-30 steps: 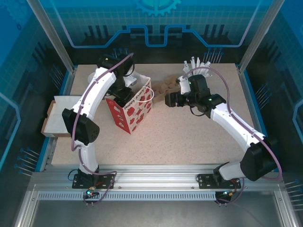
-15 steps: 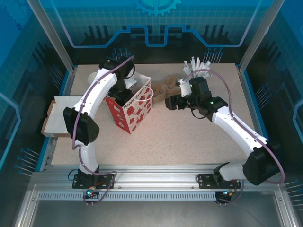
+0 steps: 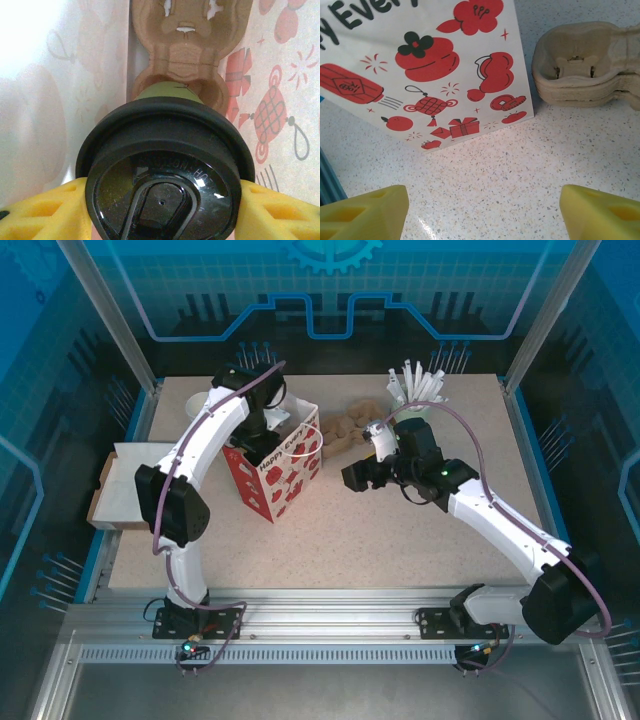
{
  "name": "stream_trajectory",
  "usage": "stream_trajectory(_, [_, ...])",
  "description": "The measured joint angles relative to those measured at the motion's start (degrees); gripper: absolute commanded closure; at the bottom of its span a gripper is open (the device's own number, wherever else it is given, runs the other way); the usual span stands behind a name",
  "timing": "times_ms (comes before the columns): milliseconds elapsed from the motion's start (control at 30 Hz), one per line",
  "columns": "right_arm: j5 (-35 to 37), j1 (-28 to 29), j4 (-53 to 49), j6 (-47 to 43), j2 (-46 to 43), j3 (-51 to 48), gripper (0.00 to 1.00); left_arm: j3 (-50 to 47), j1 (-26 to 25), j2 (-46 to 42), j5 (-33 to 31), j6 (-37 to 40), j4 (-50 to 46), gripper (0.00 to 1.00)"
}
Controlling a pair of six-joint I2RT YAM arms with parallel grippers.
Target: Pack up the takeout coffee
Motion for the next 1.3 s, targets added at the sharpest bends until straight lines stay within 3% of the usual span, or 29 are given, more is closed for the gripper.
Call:
stream_trajectory(867, [1.3, 0.4, 0.3, -1.1, -1.0, -1.2, 0.09, -0.1, 0.0, 0.0, 2.1, 0.4, 0.6, 0.58])
stream_trajectory(1133, [1.4, 0.4, 0.3, -1.4, -1.0, -1.2, 0.00, -0.1, 0.0, 0.0, 2.6, 0.8, 0.6, 0.58])
stream_trajectory(1300, [1.7, 0.4, 0.1, -1.6, -1.0, -1.2, 0.00, -0.1, 0.0, 0.0, 3.2, 1.5, 0.6, 0.58])
